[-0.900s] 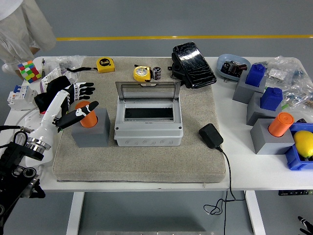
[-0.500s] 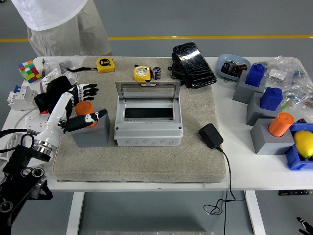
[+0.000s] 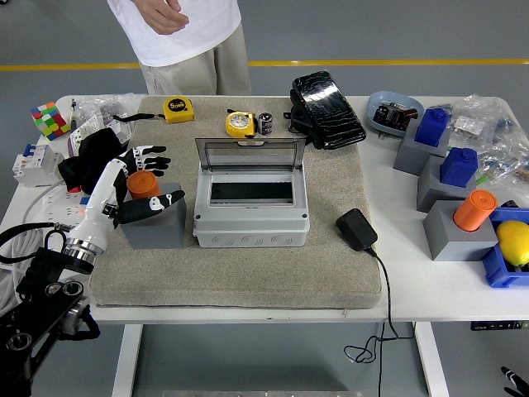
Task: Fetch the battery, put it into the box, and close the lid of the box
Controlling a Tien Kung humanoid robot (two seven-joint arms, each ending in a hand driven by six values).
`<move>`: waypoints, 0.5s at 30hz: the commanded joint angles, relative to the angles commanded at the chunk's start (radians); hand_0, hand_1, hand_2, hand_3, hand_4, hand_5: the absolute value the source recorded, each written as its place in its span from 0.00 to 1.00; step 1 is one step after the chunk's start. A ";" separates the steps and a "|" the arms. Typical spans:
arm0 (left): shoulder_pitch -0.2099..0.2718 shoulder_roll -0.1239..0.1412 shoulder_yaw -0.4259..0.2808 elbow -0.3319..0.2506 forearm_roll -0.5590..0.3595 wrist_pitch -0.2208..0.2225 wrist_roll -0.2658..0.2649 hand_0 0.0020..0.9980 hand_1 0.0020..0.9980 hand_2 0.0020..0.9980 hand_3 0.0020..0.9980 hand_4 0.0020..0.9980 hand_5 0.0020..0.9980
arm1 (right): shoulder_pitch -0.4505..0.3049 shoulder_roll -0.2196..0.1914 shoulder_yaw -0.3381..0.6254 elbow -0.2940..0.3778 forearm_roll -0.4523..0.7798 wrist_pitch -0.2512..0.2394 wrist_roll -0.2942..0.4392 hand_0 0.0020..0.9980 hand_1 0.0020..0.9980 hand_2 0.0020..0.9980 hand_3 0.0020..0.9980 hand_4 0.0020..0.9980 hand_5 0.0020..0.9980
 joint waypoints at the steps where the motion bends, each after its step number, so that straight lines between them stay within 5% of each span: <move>1: -0.002 -0.003 0.004 0.006 -0.008 0.001 -0.005 0.53 0.53 0.57 0.66 1.00 0.00 | 0.000 0.000 0.000 0.000 0.000 0.000 0.000 0.67 0.67 0.66 0.56 0.96 0.47; 2: -0.004 -0.005 0.008 0.011 -0.015 0.003 -0.011 0.53 0.53 0.57 0.66 1.00 0.00 | -0.001 0.000 0.000 0.000 -0.001 0.000 -0.001 0.67 0.67 0.66 0.56 0.96 0.47; 3: -0.006 -0.007 0.012 0.016 -0.022 0.005 -0.017 0.50 0.40 0.43 0.52 1.00 0.00 | -0.001 0.001 0.000 0.000 0.000 -0.001 -0.001 0.67 0.67 0.66 0.56 0.96 0.47; 14: -0.036 -0.015 0.068 0.055 -0.146 0.026 -0.075 0.40 0.31 0.33 0.41 1.00 0.00 | -0.002 0.003 0.002 0.000 0.000 -0.002 -0.001 0.67 0.67 0.67 0.56 0.96 0.47; 15: -0.038 -0.015 0.070 0.056 -0.153 0.027 -0.077 0.26 0.24 0.28 0.30 0.97 0.00 | -0.002 0.003 0.002 0.000 0.000 -0.002 -0.001 0.67 0.67 0.67 0.56 0.96 0.47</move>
